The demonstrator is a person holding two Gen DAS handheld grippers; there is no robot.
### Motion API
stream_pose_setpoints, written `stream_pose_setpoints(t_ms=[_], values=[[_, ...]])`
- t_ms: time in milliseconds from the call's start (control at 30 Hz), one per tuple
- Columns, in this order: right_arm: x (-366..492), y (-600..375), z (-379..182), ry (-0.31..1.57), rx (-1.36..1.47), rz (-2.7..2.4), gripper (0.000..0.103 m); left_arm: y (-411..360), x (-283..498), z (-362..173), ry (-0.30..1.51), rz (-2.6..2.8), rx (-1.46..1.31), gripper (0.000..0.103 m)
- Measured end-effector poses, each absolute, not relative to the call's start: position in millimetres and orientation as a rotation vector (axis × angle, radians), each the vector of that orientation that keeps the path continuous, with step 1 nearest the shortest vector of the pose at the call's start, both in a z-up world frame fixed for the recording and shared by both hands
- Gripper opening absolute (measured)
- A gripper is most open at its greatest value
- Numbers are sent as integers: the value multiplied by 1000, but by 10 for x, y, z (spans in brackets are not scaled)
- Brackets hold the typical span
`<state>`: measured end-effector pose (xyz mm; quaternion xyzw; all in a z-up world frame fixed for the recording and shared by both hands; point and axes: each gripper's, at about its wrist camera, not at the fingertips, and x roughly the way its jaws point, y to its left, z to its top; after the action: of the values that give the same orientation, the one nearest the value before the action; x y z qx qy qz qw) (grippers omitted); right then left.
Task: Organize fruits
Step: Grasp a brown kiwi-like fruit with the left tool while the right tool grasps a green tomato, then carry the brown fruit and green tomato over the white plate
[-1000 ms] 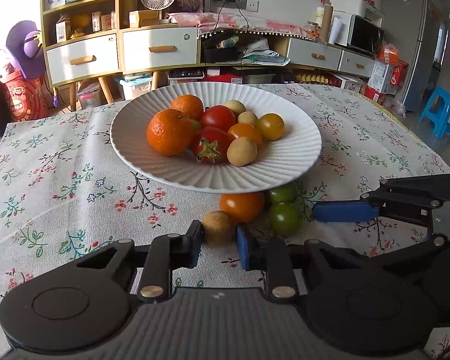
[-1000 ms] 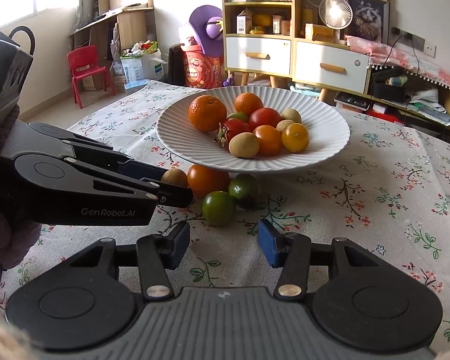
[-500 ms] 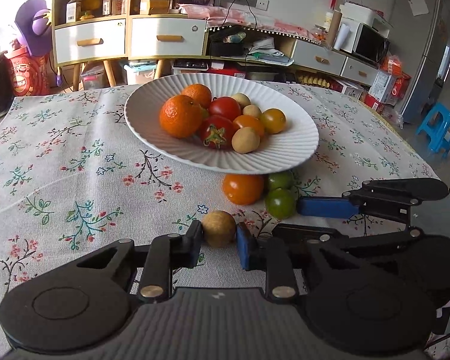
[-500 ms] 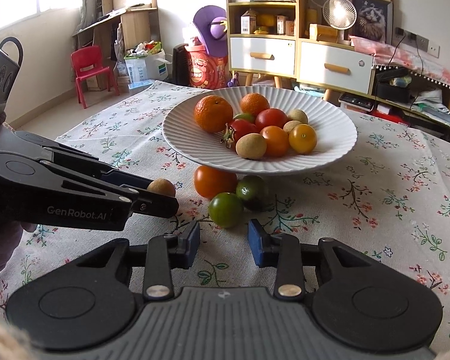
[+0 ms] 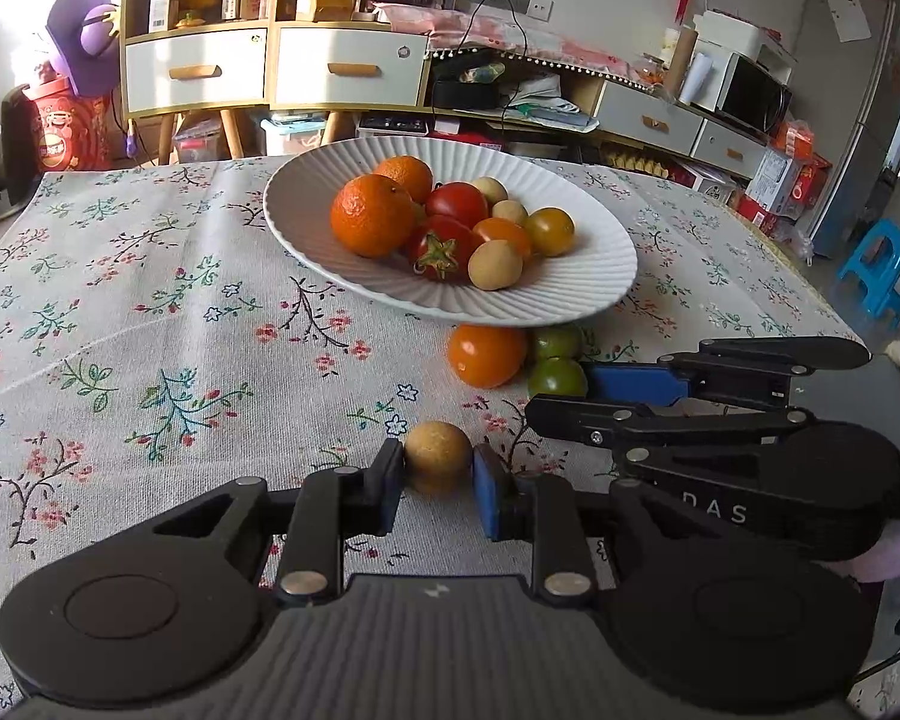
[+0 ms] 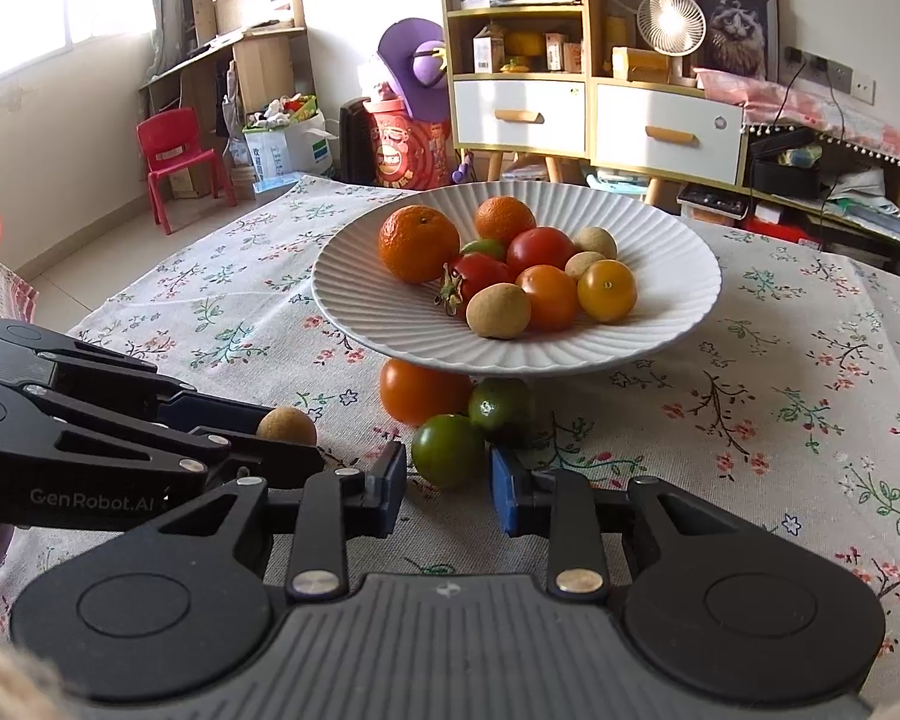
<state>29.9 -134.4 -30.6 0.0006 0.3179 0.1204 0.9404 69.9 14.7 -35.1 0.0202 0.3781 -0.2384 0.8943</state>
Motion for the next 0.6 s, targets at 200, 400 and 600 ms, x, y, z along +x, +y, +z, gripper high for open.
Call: stream_pose_setpoints(t_ms=[200, 400, 600], values=[[306, -1368, -300, 651, 19, 247, 23, 152, 705, -342, 789, -493, 48, 18], [281, -1391, -290, 652, 17, 232, 23, 174, 688, -325, 800, -495, 49, 18], [195, -1469, -243, 669, 56, 223, 23, 217, 647, -295, 802, -498, 41, 17]])
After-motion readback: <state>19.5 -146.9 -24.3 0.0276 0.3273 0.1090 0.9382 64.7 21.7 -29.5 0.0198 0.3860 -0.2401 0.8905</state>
